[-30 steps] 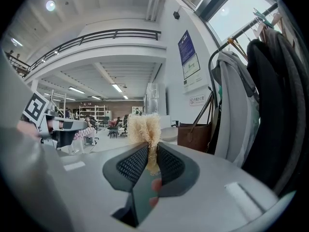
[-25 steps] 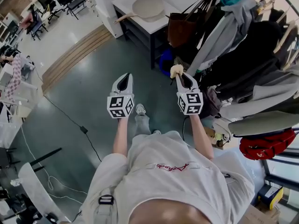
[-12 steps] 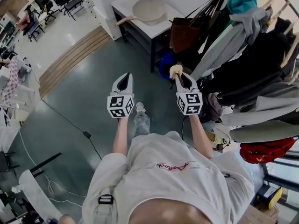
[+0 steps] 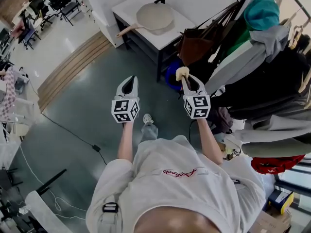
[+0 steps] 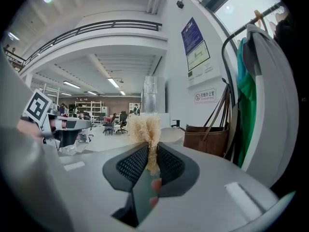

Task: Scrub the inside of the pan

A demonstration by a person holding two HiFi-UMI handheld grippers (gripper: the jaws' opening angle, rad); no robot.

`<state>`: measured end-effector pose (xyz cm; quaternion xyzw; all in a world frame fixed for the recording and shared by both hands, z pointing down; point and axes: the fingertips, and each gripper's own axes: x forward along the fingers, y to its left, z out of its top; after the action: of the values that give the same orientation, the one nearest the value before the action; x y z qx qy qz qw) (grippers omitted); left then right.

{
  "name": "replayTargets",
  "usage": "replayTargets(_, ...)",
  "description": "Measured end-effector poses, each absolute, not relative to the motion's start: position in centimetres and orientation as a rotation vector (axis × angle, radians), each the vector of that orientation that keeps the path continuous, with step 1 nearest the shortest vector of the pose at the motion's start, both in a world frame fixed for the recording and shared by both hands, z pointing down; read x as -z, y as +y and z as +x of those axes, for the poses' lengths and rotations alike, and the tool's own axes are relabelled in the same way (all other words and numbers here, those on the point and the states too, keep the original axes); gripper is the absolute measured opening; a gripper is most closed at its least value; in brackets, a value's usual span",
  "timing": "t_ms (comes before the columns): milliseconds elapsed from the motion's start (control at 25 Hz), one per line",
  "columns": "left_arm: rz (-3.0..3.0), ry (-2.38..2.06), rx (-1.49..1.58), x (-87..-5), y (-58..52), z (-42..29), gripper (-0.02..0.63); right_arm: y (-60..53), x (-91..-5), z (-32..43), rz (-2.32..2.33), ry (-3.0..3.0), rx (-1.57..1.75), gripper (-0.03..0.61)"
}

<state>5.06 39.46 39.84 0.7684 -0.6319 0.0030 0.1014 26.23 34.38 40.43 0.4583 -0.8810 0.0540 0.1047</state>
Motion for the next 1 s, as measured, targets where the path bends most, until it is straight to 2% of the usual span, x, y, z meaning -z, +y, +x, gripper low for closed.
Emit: replayTargets(1000,2.301,-1.783,-0.023,-39.2,23.1,-6.8,0.0,18.9,-38.8,14.1,1.403,-2.559,-0.157,0.067)
